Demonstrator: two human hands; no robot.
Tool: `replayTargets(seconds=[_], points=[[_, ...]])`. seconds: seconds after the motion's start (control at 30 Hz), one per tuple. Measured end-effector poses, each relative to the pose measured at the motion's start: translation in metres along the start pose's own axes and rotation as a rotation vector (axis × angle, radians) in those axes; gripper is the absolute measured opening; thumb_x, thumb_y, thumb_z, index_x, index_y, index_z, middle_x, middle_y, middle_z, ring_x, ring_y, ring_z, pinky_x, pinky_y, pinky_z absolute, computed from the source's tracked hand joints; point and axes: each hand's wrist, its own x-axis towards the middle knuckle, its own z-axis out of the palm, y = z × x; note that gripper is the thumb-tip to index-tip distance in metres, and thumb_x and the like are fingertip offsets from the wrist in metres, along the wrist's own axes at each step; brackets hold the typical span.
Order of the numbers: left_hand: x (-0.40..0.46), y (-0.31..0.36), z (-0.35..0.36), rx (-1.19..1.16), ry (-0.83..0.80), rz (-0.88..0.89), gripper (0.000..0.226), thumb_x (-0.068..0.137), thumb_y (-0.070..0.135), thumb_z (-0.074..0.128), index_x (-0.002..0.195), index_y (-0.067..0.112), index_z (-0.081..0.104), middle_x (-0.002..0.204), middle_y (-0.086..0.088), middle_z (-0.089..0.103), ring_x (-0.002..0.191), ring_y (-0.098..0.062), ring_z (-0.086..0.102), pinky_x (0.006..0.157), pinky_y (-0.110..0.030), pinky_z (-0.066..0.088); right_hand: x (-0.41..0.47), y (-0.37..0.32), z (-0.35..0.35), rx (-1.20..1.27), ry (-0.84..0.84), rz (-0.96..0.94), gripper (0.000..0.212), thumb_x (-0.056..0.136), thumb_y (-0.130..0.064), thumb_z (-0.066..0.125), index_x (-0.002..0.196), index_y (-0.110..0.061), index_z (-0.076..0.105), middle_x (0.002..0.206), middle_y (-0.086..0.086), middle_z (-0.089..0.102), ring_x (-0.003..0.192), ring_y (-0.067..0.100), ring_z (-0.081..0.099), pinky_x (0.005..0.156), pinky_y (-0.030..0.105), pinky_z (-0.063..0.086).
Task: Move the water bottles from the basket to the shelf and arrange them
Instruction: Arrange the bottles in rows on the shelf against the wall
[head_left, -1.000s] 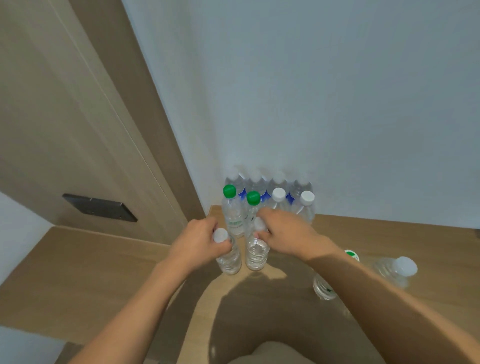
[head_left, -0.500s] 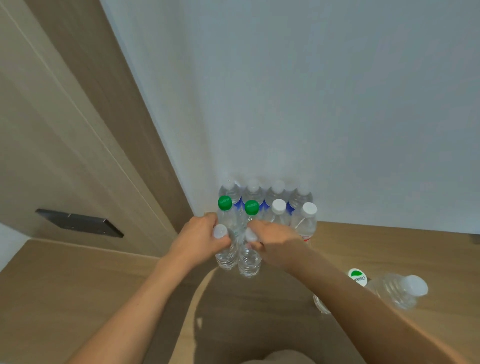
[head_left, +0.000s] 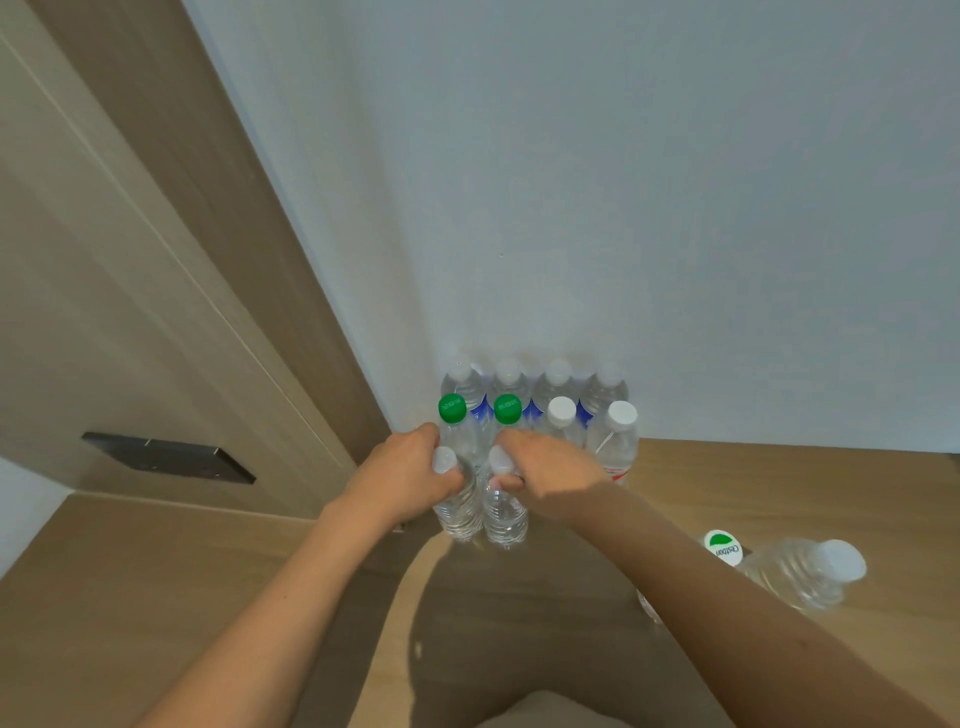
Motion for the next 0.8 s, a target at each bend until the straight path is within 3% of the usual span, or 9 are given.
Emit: replayTargets(seconds=[0.17,0.33,0.4,0.5,0.7,0.8], points=[[-0.013,0.008,-0.008,0.108,0.034,-0.049,0.04,0.084,0.053,0.053,0.104,0.018,0.052,0.091,-0.003,0.063,0.08,-0.025,0.061,0.066,-0.035,0.052,-0.023,0.001,-0.019,0.051,0.013,0.06,0.061,0.092,-0.047,0.059,0.143,-0.027,0.032,0.12,0.005,0.061,0.109,0.029,0.06,0.082,0.04,0.048],[-0.036,0.045,-0.025,0.052,0.294,0.034,0.032,0.092,0.037,0.049,0.118,0.018,0.054,0.087,0.001,0.068,0.081,-0.025,0.063,0.069,-0.036,0.051,-0.065,0.037,-0.064,-0.062,0.13,0.21,0.043,0.096,-0.045,0.052,0.134,-0.024,0.049,0.118,0.002,0.063,0.106,0.024,0.06,0.077,0.033,0.042],[-0.049,0.074,-0.022,-0.022,0.27,0.147,0.025,0.093,0.034,0.049,0.114,0.021,0.055,0.075,0.004,0.066,0.076,-0.021,0.062,0.068,-0.035,0.05,-0.084,0.055,-0.074,-0.088,0.186,0.289,0.039,0.096,-0.043,0.05,0.129,-0.022,0.053,0.118,0.002,0.063,0.105,0.022,0.059,0.079,0.034,0.045],[-0.064,0.117,-0.001,-0.085,0.105,0.281,0.022,0.093,0.035,0.049,0.112,0.025,0.054,0.07,0.004,0.064,0.073,-0.017,0.059,0.064,-0.033,0.048,-0.114,0.081,-0.078,-0.092,0.207,0.44,0.041,0.095,-0.043,0.05,0.13,-0.021,0.054,0.122,0.004,0.059,0.109,0.025,0.057,0.085,0.036,0.046],[-0.069,0.184,0.056,-0.075,-0.026,0.419,0.039,0.094,0.041,0.052,0.128,0.022,0.05,0.087,0.002,0.068,0.086,-0.021,0.063,0.068,-0.03,0.047,-0.161,0.121,-0.066,-0.141,-0.026,0.703,0.058,0.091,-0.056,0.049,0.138,-0.022,0.049,0.138,0.006,0.049,0.124,0.027,0.05,0.098,0.039,0.046],[-0.061,0.205,0.075,-0.032,-0.056,0.414,0.048,0.092,0.046,0.053,0.133,0.023,0.042,0.107,-0.004,0.066,0.098,-0.027,0.063,0.079,-0.04,0.052,-0.179,0.133,-0.055,-0.054,-0.066,0.755,0.05,0.093,-0.048,0.05,0.136,-0.022,0.048,0.137,0.006,0.05,0.124,0.027,0.051,0.095,0.037,0.045]])
